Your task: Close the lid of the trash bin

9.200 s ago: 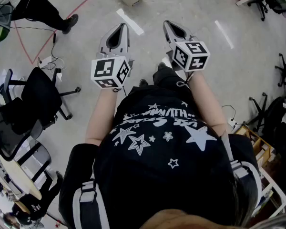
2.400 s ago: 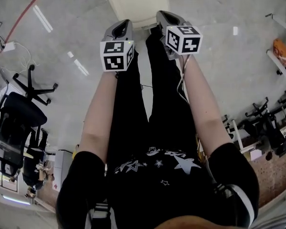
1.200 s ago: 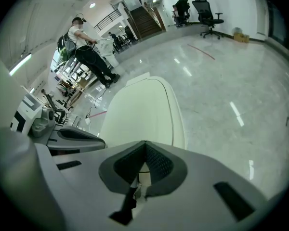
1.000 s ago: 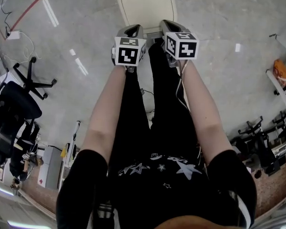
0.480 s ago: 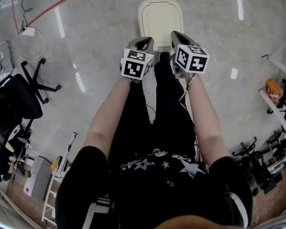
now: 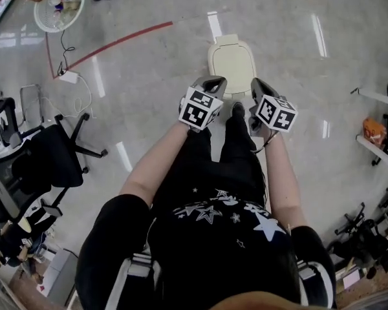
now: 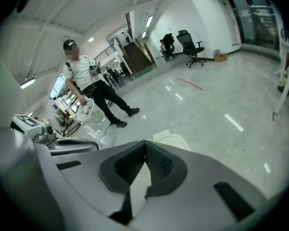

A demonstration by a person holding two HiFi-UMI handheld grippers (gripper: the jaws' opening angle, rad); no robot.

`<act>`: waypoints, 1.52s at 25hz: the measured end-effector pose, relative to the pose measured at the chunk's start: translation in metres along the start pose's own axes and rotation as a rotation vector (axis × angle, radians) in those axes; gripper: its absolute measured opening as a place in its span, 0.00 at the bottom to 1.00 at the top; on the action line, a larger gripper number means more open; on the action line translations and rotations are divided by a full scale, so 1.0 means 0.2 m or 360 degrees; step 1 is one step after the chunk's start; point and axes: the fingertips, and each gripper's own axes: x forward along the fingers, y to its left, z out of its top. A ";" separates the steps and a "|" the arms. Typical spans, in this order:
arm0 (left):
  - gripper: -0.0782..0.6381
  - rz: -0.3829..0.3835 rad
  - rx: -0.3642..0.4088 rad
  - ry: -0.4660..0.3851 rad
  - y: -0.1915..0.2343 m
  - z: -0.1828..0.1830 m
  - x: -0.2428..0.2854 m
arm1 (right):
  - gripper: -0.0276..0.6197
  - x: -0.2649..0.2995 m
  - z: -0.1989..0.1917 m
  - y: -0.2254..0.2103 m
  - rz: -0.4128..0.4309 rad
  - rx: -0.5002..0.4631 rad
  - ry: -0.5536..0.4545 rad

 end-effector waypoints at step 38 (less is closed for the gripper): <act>0.12 -0.0129 0.0169 -0.0365 -1.01 -0.17 -0.90 | 0.05 -1.28 -0.45 0.40 0.0115 -0.0069 -0.0478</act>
